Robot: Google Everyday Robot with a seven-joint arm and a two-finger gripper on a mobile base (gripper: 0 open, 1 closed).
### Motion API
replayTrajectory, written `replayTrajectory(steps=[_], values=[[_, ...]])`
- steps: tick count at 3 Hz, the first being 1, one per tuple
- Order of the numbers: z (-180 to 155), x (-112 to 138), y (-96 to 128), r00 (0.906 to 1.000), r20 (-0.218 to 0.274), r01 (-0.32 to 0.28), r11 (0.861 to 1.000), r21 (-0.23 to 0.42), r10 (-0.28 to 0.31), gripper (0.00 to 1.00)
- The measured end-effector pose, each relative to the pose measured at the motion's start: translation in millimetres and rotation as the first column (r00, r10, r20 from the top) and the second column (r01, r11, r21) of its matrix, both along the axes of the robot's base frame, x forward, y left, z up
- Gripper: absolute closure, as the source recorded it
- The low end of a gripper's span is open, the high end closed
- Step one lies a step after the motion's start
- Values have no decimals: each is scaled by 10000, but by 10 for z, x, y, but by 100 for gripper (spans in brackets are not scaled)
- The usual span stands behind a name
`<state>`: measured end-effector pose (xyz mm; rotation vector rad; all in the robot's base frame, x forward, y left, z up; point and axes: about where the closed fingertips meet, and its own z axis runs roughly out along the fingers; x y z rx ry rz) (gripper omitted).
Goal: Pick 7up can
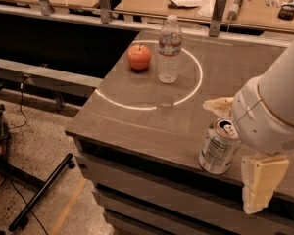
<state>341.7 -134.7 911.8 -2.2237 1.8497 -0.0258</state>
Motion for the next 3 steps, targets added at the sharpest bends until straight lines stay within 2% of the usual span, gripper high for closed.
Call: replayTrajectory(steps=[2, 3], values=[[-43, 240, 86, 9999, -24, -132, 9986, -514, 131, 0], [-263, 455, -6, 9988, -471, 101, 9941, -1077, -152, 0]])
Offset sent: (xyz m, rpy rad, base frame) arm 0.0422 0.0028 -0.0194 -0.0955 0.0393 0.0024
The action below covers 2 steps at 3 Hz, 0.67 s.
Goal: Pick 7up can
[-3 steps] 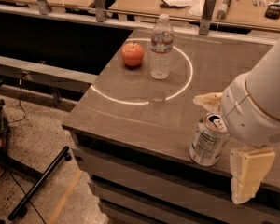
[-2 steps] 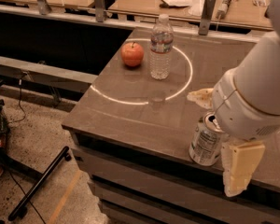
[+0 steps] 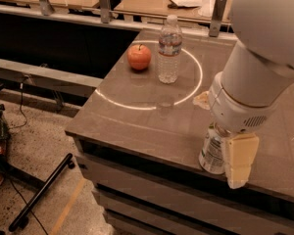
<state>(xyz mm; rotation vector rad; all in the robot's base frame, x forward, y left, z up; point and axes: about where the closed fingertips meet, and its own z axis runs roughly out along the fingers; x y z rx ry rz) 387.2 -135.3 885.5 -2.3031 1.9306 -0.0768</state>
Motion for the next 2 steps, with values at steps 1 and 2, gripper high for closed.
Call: replayTrajectory(steps=[1, 2], values=[[-168, 155, -158, 9984, -351, 423, 9986, -320, -434, 0], [-37, 188, -175, 9989, -85, 462, 9977, -503, -467, 0]])
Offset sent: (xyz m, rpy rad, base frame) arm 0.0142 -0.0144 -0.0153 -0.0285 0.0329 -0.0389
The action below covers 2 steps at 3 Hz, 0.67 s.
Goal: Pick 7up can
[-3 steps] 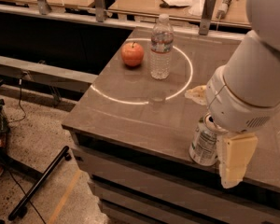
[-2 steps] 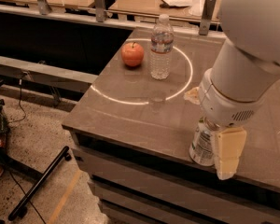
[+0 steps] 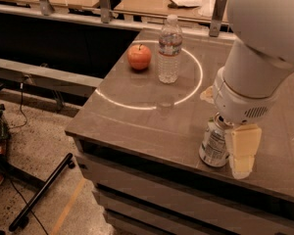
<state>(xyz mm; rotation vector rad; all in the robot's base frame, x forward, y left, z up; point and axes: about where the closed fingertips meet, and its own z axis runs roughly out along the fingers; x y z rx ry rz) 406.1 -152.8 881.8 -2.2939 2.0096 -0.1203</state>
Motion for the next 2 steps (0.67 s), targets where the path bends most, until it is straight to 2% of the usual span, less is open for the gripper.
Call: replayTrajectory(steps=[1, 2], values=[[34, 9, -4, 10000, 69, 5, 10000, -48, -5, 0], [57, 12, 6, 9999, 172, 0, 10000, -37, 0, 23]])
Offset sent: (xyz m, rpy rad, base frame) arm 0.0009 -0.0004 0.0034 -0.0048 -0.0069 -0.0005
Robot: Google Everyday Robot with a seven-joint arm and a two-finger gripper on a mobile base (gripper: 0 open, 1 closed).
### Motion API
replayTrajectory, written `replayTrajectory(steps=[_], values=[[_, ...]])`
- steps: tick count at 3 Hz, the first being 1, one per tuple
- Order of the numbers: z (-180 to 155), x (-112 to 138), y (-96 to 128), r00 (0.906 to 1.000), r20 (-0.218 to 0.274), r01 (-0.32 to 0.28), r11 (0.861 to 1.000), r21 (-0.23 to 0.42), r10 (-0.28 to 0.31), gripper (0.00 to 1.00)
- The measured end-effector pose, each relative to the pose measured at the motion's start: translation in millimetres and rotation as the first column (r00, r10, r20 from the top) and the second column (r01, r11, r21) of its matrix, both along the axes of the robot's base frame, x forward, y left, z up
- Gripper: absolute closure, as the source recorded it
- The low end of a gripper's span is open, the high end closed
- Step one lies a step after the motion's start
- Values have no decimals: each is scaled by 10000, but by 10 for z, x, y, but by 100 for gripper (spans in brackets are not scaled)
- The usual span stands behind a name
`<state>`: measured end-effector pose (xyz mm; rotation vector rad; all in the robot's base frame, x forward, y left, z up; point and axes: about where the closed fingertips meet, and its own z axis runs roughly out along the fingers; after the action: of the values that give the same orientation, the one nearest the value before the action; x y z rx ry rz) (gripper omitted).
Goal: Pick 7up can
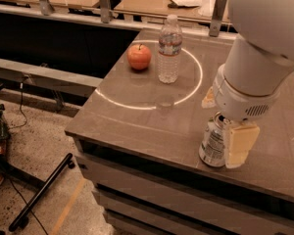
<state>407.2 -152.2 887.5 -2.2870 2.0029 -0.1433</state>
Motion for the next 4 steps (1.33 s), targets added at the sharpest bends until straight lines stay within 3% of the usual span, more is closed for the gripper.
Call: replayTrajectory(steps=[1, 3, 4], values=[[19, 2, 9, 10000, 86, -7, 10000, 9, 6, 52], [109, 16, 10, 9994, 336, -52, 10000, 17, 51, 100], [578, 108, -44, 9929, 1159, -260, 9996, -80, 267, 100]])
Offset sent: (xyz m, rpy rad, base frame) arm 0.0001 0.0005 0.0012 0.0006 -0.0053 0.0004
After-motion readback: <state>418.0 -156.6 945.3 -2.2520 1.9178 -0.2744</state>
